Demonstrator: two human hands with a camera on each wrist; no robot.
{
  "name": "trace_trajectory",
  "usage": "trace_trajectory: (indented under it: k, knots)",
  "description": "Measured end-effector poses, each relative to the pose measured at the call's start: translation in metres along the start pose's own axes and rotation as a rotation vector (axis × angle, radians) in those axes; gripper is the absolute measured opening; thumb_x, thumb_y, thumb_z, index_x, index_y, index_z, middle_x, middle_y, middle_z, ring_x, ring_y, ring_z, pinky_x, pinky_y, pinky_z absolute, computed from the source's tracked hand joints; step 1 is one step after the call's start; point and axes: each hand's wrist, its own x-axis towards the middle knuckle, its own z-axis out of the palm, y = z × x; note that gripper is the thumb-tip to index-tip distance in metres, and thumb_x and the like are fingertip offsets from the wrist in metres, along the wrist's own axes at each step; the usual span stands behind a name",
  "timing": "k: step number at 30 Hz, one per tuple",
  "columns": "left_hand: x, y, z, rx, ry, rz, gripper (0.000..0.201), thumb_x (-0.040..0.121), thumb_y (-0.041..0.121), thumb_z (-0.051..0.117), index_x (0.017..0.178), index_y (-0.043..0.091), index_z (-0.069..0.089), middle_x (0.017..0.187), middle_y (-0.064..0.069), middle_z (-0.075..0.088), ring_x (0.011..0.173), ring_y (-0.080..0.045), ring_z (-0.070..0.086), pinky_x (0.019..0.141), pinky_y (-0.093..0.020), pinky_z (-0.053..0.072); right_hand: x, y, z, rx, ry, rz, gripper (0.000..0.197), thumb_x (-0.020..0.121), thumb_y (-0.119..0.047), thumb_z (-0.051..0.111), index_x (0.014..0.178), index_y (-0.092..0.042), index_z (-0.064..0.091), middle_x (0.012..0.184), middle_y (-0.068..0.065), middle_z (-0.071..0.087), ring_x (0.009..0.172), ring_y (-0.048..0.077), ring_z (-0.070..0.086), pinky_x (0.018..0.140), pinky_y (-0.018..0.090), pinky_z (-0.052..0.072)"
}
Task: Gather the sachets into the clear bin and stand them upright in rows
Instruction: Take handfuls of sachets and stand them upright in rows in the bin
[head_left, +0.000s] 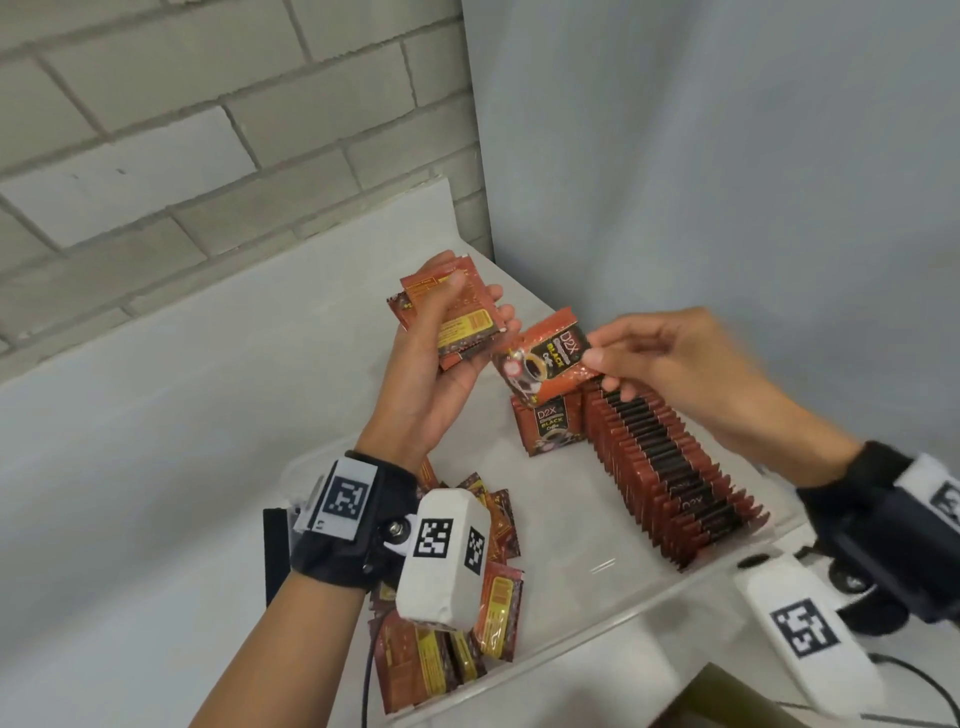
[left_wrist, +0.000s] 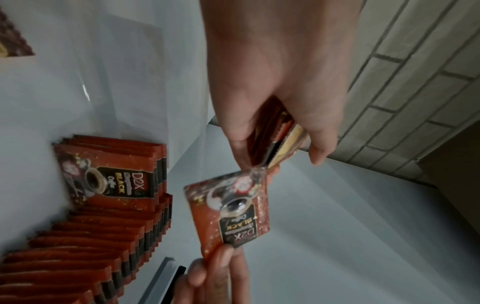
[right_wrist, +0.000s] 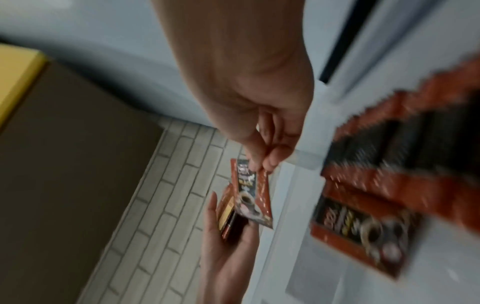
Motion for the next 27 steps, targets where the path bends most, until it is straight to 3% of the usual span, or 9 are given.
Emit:
trace_trajectory:
  k: [4, 8, 10, 12, 14, 17, 20, 22, 27]
  knots:
    - [0.001, -0.001, 0.0, -0.078, 0.063, -0.018, 0.012, 0.095, 0.018, 0.054, 0.098, 0.015, 0.065, 0.093, -0.013, 0.064, 0.086, -0.027, 0.067, 0.078, -0.038, 0.057, 0.007, -0.023, -0.003, -0.621, -0.189, -0.194, 0.011, 0.084, -0.014, 0.073, 0.091, -0.021, 0.078, 0.064, -0.01, 0.066, 0.062, 0.009, 0.063, 0.062, 0.009, 0.045]
    - [0.002, -0.004, 0.0, -0.105, 0.065, -0.032, 0.013, 0.096, 0.012, 0.05, 0.098, 0.012, 0.062, 0.081, -0.011, 0.066, 0.087, -0.03, 0.066, 0.077, -0.039, 0.058, 0.015, -0.027, 0.014, -0.831, -0.325, -0.22, 0.014, 0.088, -0.013, 0.068, 0.098, -0.016, 0.077, 0.067, -0.018, 0.057, 0.06, -0.005, 0.053, 0.062, 0.003, 0.042]
    - [0.002, -0.004, -0.001, -0.101, 0.06, -0.041, 0.014, 0.096, 0.011, 0.049, 0.101, 0.012, 0.062, 0.08, -0.01, 0.067, 0.087, -0.031, 0.066, 0.077, -0.04, 0.058, 0.02, -0.026, 0.021, -0.896, -0.371, -0.226, 0.014, 0.089, -0.012, 0.066, 0.099, -0.014, 0.077, 0.073, -0.012, 0.063, 0.061, -0.002, 0.051, 0.071, 0.014, 0.048]
    - [0.002, -0.005, -0.001, -0.088, 0.049, -0.047, 0.018, 0.096, 0.011, 0.049, 0.107, 0.014, 0.063, 0.085, -0.01, 0.067, 0.086, -0.03, 0.067, 0.078, -0.041, 0.058, 0.023, -0.026, 0.025, -0.949, -0.4, -0.21, 0.015, 0.09, -0.011, 0.064, 0.1, -0.011, 0.077, 0.088, 0.001, 0.071, 0.064, -0.003, 0.046, 0.073, 0.021, 0.045]
    - [0.002, -0.005, -0.003, -0.067, 0.04, -0.049, 0.022, 0.096, 0.01, 0.049, 0.111, 0.017, 0.063, 0.091, -0.01, 0.066, 0.086, -0.028, 0.068, 0.078, -0.041, 0.057, 0.025, -0.026, 0.027, -0.98, -0.425, -0.205, 0.016, 0.091, -0.011, 0.063, 0.1, -0.01, 0.077, 0.093, 0.004, 0.072, 0.064, -0.007, 0.04, 0.07, 0.019, 0.04]
    - [0.004, -0.006, -0.004, -0.043, 0.047, -0.056, 0.024, 0.095, 0.01, 0.051, 0.113, 0.019, 0.064, 0.098, -0.008, 0.066, 0.089, -0.025, 0.067, 0.077, -0.04, 0.057, 0.026, -0.027, 0.028, -1.007, -0.469, -0.172, 0.016, 0.09, -0.01, 0.064, 0.1, -0.009, 0.076, 0.096, 0.004, 0.072, 0.061, 0.0, 0.046, 0.062, 0.015, 0.041]
    - [0.004, -0.007, -0.004, -0.03, 0.049, -0.067, 0.024, 0.094, 0.01, 0.054, 0.111, 0.021, 0.066, 0.102, -0.007, 0.067, 0.092, -0.024, 0.066, 0.076, -0.039, 0.057, 0.027, -0.027, 0.028, -1.033, -0.493, -0.142, 0.016, 0.089, -0.009, 0.065, 0.101, -0.009, 0.076, 0.083, -0.001, 0.065, 0.055, 0.001, 0.046, 0.049, 0.005, 0.036]
    - [0.004, -0.008, -0.004, -0.025, 0.056, -0.076, 0.024, 0.093, 0.01, 0.055, 0.111, 0.021, 0.066, 0.099, -0.006, 0.069, 0.096, -0.024, 0.065, 0.076, -0.039, 0.057, 0.028, -0.026, 0.028, -1.041, -0.497, -0.136, 0.016, 0.089, -0.009, 0.066, 0.101, -0.009, 0.076, 0.083, -0.002, 0.065, 0.054, 0.003, 0.047, 0.05, 0.004, 0.035]
    - [0.005, -0.01, -0.004, 0.02, 0.033, -0.078, 0.028, 0.093, 0.008, 0.055, 0.115, 0.022, 0.064, 0.101, -0.003, 0.071, 0.1, -0.021, 0.066, 0.082, -0.04, 0.057, 0.03, -0.023, 0.029, -1.034, -0.496, -0.125, 0.017, 0.09, -0.011, 0.065, 0.103, -0.009, 0.076, 0.102, 0.005, 0.071, 0.057, 0.003, 0.047, 0.059, 0.005, 0.037]
